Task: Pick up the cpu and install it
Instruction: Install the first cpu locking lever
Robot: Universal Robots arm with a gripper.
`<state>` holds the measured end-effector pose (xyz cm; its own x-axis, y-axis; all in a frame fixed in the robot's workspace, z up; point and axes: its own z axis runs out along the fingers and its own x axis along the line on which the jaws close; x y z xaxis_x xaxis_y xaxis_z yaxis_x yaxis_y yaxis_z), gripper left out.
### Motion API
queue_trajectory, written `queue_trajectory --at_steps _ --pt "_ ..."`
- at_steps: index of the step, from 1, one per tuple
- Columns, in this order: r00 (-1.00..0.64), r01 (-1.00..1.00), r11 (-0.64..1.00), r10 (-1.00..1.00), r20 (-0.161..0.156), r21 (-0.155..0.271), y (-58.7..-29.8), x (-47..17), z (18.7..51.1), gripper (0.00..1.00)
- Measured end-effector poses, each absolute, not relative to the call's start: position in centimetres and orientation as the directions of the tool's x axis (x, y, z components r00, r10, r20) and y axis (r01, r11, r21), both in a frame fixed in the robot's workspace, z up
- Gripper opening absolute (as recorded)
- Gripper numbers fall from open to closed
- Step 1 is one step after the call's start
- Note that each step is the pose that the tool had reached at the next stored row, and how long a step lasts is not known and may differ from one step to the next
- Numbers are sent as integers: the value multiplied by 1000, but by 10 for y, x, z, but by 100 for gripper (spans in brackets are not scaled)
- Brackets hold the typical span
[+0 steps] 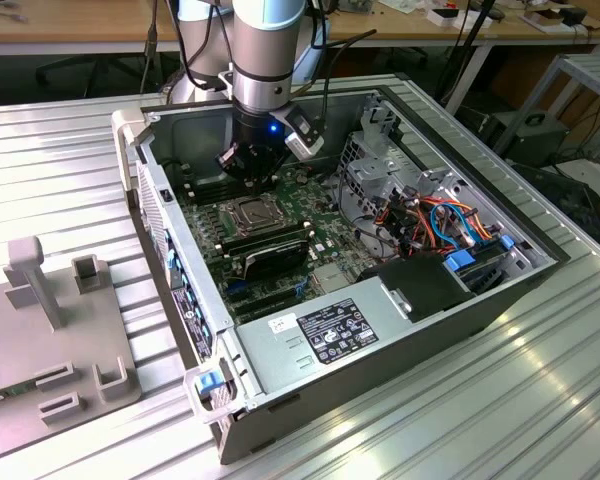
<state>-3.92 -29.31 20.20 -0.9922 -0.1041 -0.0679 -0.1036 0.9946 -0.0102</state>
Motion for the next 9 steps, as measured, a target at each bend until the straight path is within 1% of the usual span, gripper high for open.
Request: queue_trajectory --at_steps 9 --pt "-992 -104 995 -104 -68 -7 -293 -39 202 11"
